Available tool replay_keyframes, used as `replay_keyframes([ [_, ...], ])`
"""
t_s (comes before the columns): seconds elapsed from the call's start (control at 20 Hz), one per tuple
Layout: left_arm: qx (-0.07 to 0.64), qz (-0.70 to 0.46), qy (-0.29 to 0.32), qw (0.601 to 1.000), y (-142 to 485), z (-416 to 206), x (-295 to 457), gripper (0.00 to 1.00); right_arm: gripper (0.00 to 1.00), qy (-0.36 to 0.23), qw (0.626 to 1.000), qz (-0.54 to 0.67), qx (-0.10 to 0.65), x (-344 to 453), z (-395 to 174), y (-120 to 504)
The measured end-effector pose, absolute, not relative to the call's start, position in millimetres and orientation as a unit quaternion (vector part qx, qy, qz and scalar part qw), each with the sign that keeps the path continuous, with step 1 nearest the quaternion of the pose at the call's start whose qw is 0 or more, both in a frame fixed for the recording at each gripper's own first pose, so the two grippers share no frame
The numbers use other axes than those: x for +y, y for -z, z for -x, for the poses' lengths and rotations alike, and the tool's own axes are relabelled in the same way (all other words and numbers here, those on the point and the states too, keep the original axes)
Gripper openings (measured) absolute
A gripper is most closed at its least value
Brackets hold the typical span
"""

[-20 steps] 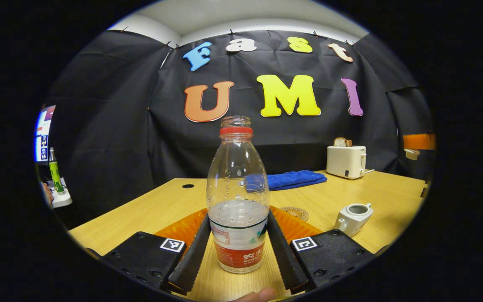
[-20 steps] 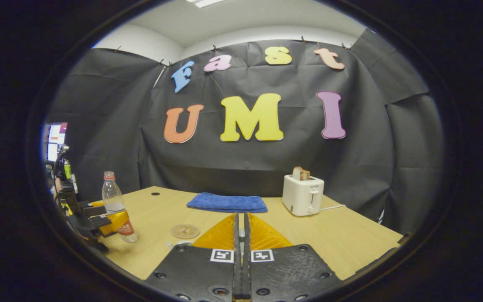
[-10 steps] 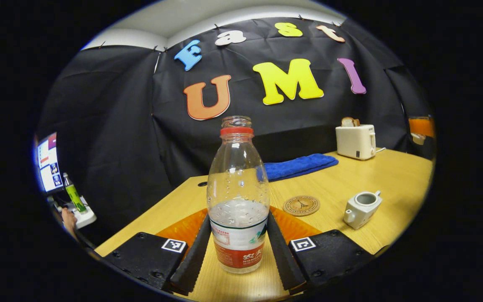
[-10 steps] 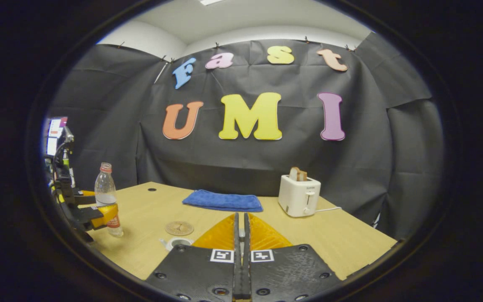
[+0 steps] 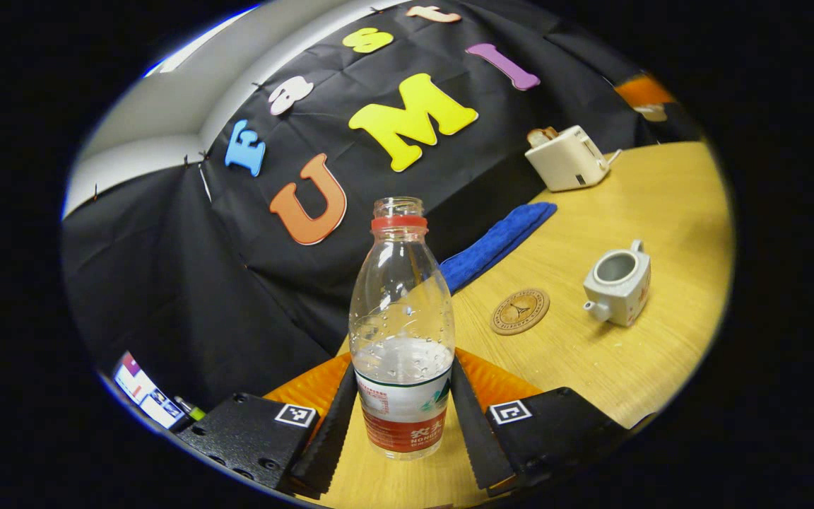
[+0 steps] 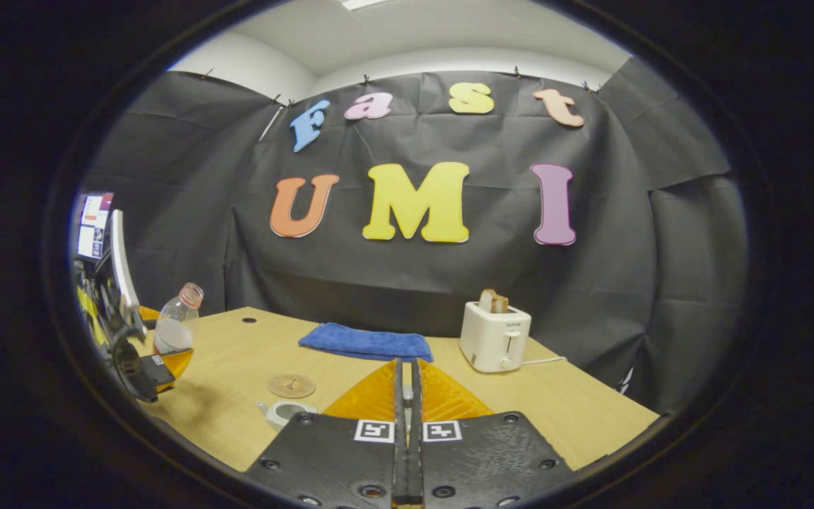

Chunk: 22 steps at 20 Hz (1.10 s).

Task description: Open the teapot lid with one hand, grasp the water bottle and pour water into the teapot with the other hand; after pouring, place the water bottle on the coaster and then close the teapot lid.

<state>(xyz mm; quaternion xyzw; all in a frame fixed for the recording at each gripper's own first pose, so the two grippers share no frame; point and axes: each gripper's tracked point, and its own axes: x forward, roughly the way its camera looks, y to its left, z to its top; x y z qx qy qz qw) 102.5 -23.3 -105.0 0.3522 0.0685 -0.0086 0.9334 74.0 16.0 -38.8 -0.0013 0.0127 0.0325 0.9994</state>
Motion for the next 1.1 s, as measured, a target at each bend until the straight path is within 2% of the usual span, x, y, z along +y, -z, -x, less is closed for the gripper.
replay_keyframes([
  [0.45,0.083,-0.57,0.016,0.818,118,-93,-42,0.74,0.0,-0.023,1.0,-0.004,0.014,3,-75,38],
  [0.95,0.089,-0.692,0.032,0.715,109,-100,-57,0.74,0.0,-0.014,1.0,-0.007,0.02,-11,-78,39],
  [1.1,0.083,-0.734,0.038,0.674,104,-101,-63,0.73,0.0,-0.011,1.0,-0.008,0.018,-15,-77,35],
])
